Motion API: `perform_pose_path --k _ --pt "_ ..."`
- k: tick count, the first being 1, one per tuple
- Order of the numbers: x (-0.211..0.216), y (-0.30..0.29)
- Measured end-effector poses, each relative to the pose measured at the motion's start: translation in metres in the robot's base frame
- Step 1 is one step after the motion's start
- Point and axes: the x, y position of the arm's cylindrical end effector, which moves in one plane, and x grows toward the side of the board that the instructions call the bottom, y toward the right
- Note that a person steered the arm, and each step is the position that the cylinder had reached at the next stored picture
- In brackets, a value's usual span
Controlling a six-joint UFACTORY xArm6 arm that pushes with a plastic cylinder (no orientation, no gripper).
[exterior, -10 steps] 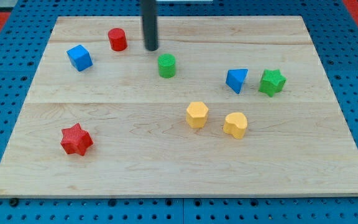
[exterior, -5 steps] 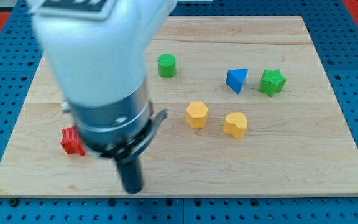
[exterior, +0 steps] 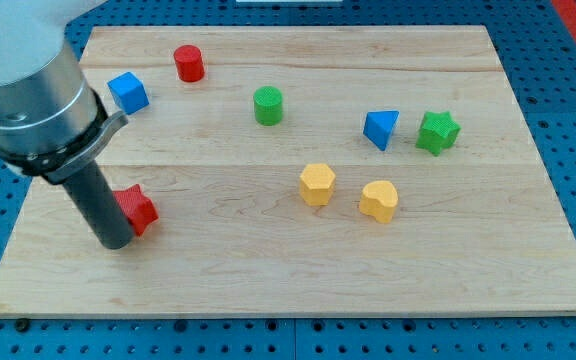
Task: Push the red star up and right
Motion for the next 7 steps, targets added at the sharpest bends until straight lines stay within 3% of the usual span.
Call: perform_pose_path --k 2,4,7 --pt "-0.028 0.04" --pt "-0.027 -0.018" --pt "-0.05 -0.013"
